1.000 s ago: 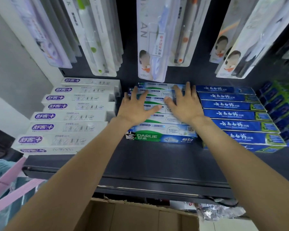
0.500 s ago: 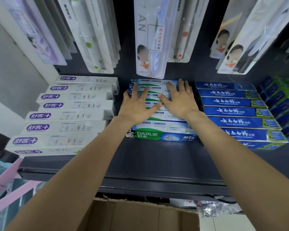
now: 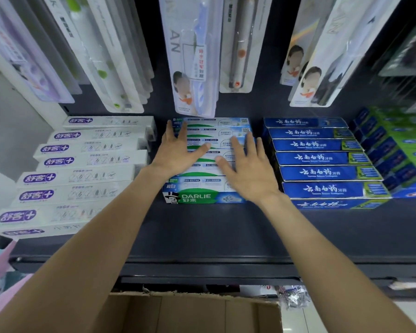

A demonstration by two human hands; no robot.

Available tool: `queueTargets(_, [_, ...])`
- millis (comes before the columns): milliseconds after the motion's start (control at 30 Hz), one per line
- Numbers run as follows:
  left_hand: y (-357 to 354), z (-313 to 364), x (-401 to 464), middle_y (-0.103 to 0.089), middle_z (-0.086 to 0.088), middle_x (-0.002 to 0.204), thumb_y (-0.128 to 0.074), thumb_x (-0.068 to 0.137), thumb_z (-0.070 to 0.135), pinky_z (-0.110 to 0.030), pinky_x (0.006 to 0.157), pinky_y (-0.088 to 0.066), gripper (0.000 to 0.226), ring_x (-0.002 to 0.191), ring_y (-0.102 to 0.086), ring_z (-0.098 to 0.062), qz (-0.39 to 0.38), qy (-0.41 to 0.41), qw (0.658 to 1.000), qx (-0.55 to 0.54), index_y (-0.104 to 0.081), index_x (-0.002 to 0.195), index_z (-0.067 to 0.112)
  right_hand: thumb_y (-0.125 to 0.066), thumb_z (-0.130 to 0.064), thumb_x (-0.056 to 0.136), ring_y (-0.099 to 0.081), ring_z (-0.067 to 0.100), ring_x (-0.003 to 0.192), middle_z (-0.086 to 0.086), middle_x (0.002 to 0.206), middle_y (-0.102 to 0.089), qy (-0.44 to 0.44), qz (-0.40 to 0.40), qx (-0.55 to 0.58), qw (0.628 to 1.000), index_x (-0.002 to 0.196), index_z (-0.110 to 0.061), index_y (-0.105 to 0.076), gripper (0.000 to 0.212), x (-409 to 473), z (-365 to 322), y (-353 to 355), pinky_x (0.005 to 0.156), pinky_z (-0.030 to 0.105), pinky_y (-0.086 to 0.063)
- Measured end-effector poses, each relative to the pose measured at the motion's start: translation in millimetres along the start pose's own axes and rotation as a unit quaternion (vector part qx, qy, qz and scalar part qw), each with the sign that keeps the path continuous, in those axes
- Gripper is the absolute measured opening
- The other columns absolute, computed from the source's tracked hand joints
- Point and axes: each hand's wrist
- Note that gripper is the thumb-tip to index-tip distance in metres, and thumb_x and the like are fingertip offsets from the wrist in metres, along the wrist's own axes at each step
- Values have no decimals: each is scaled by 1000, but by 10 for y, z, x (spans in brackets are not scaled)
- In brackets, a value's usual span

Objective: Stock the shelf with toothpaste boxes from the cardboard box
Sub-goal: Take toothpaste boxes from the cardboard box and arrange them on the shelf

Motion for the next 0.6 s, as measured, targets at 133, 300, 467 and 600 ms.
queueTargets(133, [-1,-14,10,12,-12,158,-42,86,67,-36,118,-7,91,147,3,-27,-7,0,1000,10,-1,152,22,-23,-57,96,8,37,144,16,158,3,-3,4,-26,1000,152,-18,-8,70,64,-33,-34,118,43,1])
queueTargets(300, [0,6,-9,13,-13,158,-36,89,66,-38,117,-8,86,147,4,-28,-14,7,999,51,1,152,23,-22,-57,96,7,37,144,16,158,2,-3,11,-39,999,152,-20,-9,68,59,-30,-40,118,44,0])
queueTargets(467, [102,80,-249,-12,-13,158,-29,95,59,-37,117,-9,69,146,-6,-29,67,-41,988,131,-23,150,18,-23,-56,96,2,37,145,15,158,-4,-2,24,-58,998,151,-20,-14,67,53,-36,-30,118,45,0])
queueTargets(600, [119,21,-744,-6,3,160,-40,83,71,-38,119,-5,79,146,-1,-23,-8,-115,987,113,-16,149,36,-29,-47,98,-12,37,143,16,155,-20,17,71,-72,995,147,-15,-28,59,24,-55,-36,116,46,-10])
Point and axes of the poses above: each hand's wrist, its own x-axis towards the middle knuckle, its own y-axis out of the back of the hand, z = x × y
